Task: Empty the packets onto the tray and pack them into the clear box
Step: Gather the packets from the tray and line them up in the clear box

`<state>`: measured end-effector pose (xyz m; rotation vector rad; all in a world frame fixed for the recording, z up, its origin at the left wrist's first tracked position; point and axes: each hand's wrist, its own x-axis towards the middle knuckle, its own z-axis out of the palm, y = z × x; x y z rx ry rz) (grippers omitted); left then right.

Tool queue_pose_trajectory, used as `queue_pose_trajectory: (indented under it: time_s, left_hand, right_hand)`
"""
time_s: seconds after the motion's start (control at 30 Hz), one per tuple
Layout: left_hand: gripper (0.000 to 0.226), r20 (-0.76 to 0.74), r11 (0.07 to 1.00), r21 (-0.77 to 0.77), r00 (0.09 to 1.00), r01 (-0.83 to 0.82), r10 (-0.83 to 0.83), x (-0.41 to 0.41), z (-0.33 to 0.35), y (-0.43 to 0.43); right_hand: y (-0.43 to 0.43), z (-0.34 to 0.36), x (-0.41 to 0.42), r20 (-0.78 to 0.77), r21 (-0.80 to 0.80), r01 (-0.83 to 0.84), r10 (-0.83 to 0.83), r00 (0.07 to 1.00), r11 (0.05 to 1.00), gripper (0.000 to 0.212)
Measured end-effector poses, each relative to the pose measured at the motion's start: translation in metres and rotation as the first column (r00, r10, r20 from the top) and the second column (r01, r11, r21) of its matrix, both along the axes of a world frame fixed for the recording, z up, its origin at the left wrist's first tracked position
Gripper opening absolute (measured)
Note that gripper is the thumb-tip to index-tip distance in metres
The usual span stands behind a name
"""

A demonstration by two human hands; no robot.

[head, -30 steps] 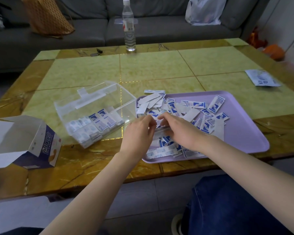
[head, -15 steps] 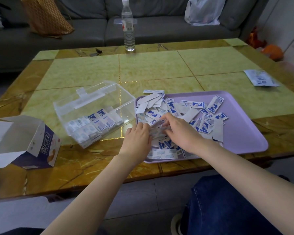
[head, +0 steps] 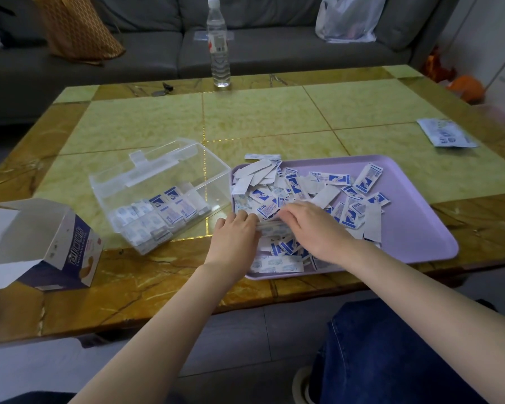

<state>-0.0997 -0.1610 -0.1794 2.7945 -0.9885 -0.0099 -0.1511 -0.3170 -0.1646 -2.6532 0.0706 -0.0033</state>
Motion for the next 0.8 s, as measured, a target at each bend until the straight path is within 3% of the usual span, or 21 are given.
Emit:
queue_pose_trajectory:
  time_s: [0.1, 0.3, 0.37, 0.47, 0.6, 0.8]
  left_hand:
    - [0.021, -0.019, 1.000, -0.024, 1.000, 0.011, -0.012, 0.000, 0.001, 0.000]
    - [0.018, 0.045, 0.982, -0.190, 0.999, 0.000, 0.009, -0.002, 0.002, 0.002]
    - [0.019, 0.041, 0.993, -0.120, 0.999, -0.009, 0.014, -0.002, -0.002, 0.004]
    - [0.028, 0.019, 0.999, -0.030, 1.000, -0.021, 0.022, -0.003, -0.006, 0.005]
    - [0.033, 0.057, 0.999, 0.029, 0.998, 0.014, -0.016, -0.004, -0.007, 0.002]
    - [0.023, 0.143, 0.999, 0.033, 0.990, 0.004, -0.008, -0.006, -0.007, -0.002]
  right_hand:
    - [0.007, -0.004, -0.007, -0.085, 0.042, -0.084, 0.088, 0.992, 0.996, 0.035]
    - [0.007, 0.000, -0.001, 0.140, -0.044, -0.028, 0.034, 0.990, 0.999, 0.020]
    - [0.007, -0.003, 0.000, 0.069, -0.100, -0.042, 0.049, 0.996, 0.994, 0.031]
    - [0.009, -0.012, -0.002, -0.008, -0.027, -0.013, 0.013, 1.000, 1.000, 0.051]
    - [0.015, -0.017, -0.002, 0.028, 0.000, -0.027, 0.027, 0.999, 1.000, 0.039]
    - [0.015, -0.017, 0.001, 0.125, 0.037, 0.014, -0.019, 0.992, 0.999, 0.025]
